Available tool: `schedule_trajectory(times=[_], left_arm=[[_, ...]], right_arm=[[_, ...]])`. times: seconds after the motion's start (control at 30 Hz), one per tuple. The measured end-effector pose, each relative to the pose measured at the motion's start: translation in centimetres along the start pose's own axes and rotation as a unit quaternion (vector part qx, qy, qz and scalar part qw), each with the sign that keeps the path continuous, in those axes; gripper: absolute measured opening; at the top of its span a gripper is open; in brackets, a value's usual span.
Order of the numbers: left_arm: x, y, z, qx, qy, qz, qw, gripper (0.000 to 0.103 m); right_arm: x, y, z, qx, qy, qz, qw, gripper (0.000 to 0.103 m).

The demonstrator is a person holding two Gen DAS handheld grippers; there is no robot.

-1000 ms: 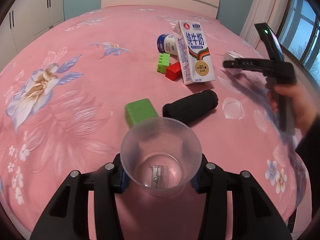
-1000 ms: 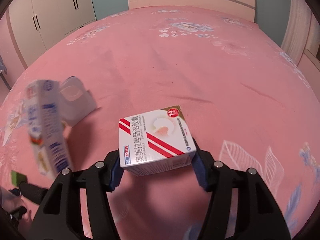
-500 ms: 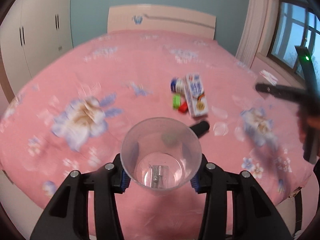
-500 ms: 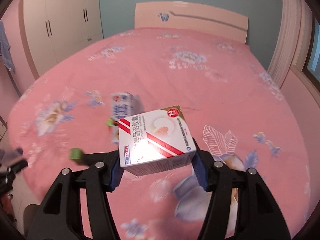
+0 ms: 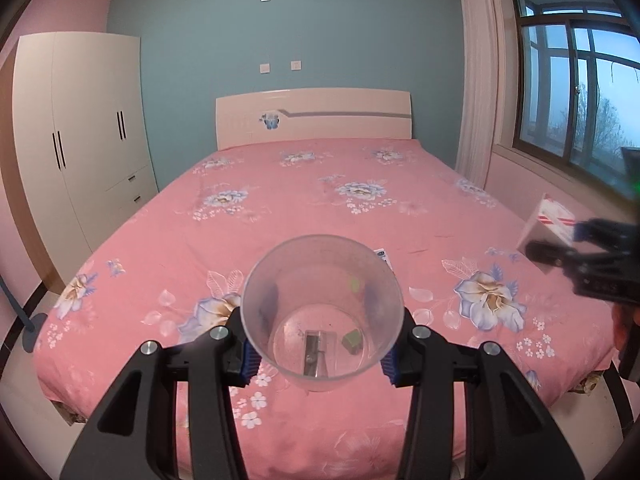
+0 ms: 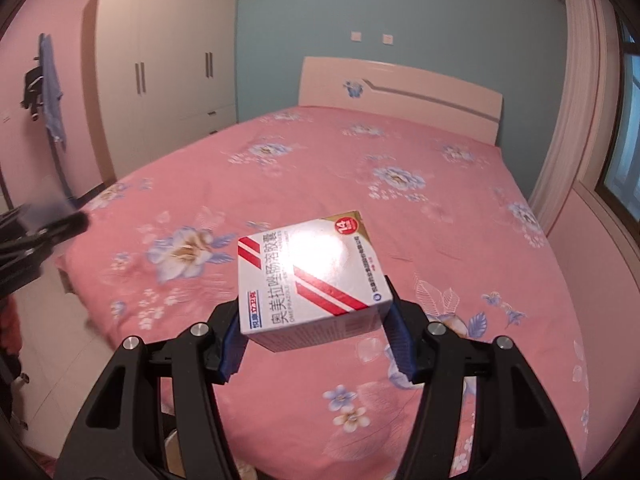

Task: Collect trash
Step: 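Carry the cup and medicine box with both tools over the trash bin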

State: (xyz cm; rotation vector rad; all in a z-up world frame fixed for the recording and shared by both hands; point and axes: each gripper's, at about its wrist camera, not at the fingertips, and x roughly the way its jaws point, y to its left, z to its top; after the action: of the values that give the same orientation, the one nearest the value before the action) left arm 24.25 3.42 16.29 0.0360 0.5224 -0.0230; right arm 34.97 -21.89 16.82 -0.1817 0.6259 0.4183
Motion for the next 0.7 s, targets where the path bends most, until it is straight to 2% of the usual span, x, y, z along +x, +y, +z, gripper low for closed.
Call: schedule_trajectory(times=[0.13,0.3,0.53,0.7], left_arm=[[-2.3,0.3,-0.3,0.012,-0.005,0.000,0.9999,0.049],[-3.9,0.8,-1.6,0.015,0.008,-0.019,0.9997,0.048],[-3.8,1.3,-5.0,0.032,0.048,-0.031,0.9978,0.049],[-2.7,1.6,-8.8,0.030,0.090,-0.045,0.9945,0.049]], right_arm=[[-3.6,2.2,-0.4,-0.003,-0.022,0.020,1.000,0.060],[-6.0,4.6,-1.9,-0.011,-0.022,0.041,0.999,0.060],[-6.5,7.5,-5.2,-0.028,0.004,0.059,0.998,0.060],[-5.1,9.8,-8.5,-0.041,0.035,0.073,0.996,0.060]])
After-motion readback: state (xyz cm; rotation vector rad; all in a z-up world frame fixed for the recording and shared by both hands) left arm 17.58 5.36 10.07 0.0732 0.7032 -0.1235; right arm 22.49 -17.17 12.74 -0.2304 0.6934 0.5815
